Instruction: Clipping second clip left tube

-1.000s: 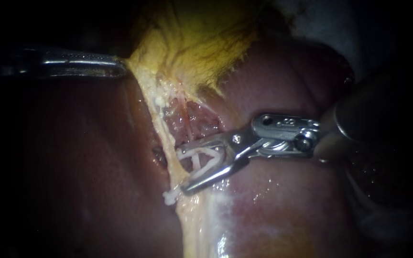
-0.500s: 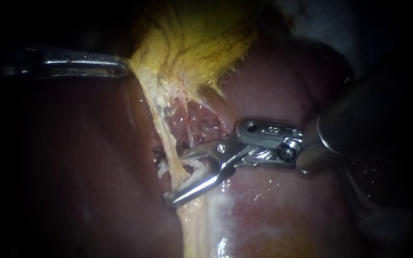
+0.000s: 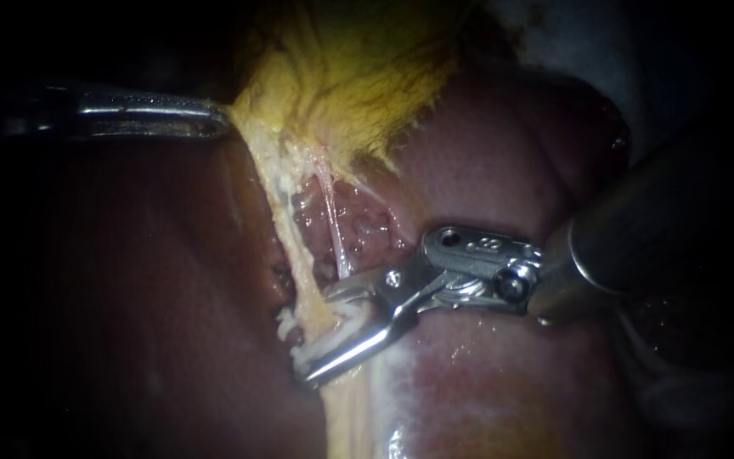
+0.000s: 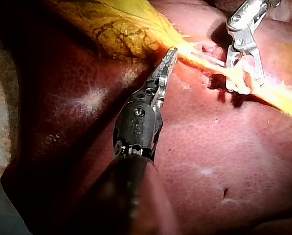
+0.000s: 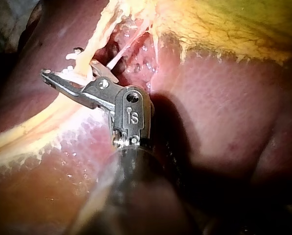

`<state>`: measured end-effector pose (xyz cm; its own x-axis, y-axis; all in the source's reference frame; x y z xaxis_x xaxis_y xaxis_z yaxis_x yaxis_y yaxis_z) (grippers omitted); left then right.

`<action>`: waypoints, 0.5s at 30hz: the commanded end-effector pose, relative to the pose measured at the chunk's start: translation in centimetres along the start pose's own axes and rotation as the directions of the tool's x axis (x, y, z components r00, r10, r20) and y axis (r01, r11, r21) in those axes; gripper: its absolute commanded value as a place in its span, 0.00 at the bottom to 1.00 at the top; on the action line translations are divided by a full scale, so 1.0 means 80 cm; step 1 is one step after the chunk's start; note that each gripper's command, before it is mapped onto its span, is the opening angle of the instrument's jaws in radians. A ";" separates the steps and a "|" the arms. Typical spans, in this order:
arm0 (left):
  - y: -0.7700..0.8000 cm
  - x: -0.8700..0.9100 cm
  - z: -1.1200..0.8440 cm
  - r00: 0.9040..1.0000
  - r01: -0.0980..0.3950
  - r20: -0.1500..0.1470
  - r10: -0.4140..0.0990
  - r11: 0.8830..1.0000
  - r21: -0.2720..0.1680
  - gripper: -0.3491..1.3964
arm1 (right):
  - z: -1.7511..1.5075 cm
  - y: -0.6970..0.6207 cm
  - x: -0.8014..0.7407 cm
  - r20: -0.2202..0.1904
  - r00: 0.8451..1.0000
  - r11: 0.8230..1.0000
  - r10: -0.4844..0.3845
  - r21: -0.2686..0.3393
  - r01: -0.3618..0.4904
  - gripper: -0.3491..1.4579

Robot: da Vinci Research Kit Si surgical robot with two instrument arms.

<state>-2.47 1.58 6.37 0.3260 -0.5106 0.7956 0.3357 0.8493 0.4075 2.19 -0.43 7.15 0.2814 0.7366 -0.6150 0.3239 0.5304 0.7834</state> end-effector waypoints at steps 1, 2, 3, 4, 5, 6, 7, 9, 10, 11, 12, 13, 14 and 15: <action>0.0000 0.0000 0.0000 1.000 0.000 0.000 0.000 1.000 0.000 0.00 | -0.0001 0.0000 0.0000 0.001 1.000 1.000 0.000 0.000 0.000 0.37; 0.0000 0.0000 0.0000 1.000 0.000 0.000 0.000 1.000 0.000 0.00 | -0.0001 0.0000 0.0000 0.001 1.000 1.000 0.000 0.000 0.000 0.35; 0.0000 0.0000 0.0000 1.000 0.000 0.000 0.000 1.000 0.000 0.00 | -0.0001 0.0000 0.0000 0.001 1.000 1.000 0.000 0.000 0.000 0.33; 0.0000 0.0000 0.0000 1.000 0.000 0.000 0.000 1.000 0.000 0.00 | -0.0001 0.0000 0.0000 0.001 1.000 1.000 0.000 0.000 0.000 0.30; 0.0000 0.0000 0.0000 1.000 0.000 0.000 0.000 1.000 0.000 0.00 | -0.0001 0.0000 0.0000 0.001 1.000 1.000 0.000 0.000 0.000 0.27; 0.0000 0.0000 0.0000 1.000 0.000 0.000 0.000 1.000 0.000 0.00 | -0.0001 0.0000 0.0000 0.002 1.000 1.000 0.000 0.003 0.000 0.25; 0.0000 0.0000 0.0000 1.000 0.000 0.000 0.000 1.000 0.000 0.00 | -0.0001 0.0000 0.0000 0.001 1.000 1.000 0.000 0.000 0.000 0.22; 0.0000 0.0000 0.0000 1.000 0.000 0.000 0.000 1.000 0.000 0.00 | -0.0001 0.0000 0.0000 -0.003 1.000 1.000 0.000 -0.008 0.000 0.19; 0.0000 0.0000 0.0000 1.000 0.000 0.000 0.000 1.000 0.000 0.00 | -0.0001 0.0000 0.0000 -0.004 1.000 1.000 0.000 -0.010 0.000 0.16; 0.0000 0.0000 0.0000 1.000 0.000 0.000 0.000 1.000 0.000 0.00 | -0.0001 0.0000 0.0000 -0.006 1.000 1.000 0.000 -0.013 0.000 0.15; 0.0000 0.0000 0.0000 1.000 0.000 0.000 0.000 1.000 0.000 0.00 | -0.0001 0.0000 0.0000 -0.007 1.000 1.000 0.000 -0.016 0.000 0.13; 0.0000 0.0000 0.0000 1.000 0.000 0.000 0.000 1.000 0.000 0.00 | -0.0001 0.0000 0.0000 -0.012 1.000 1.000 0.000 -0.027 0.000 0.07; 0.0000 0.0000 0.0000 1.000 0.000 0.000 0.000 1.000 0.000 0.00 | -0.0001 0.0000 0.0000 -0.016 1.000 0.999 0.000 -0.035 0.000 0.02; 0.0000 0.0000 0.0001 1.000 0.000 0.000 0.000 1.000 0.000 0.00 | -0.0002 0.0000 0.0000 -0.022 1.000 0.999 0.000 -0.046 -0.001 0.00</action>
<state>-2.48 1.58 6.37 0.3258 -0.5106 0.7957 0.3356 0.8493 0.4075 2.16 -0.41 7.14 0.2564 0.7492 -0.6108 0.2685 0.5518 0.7896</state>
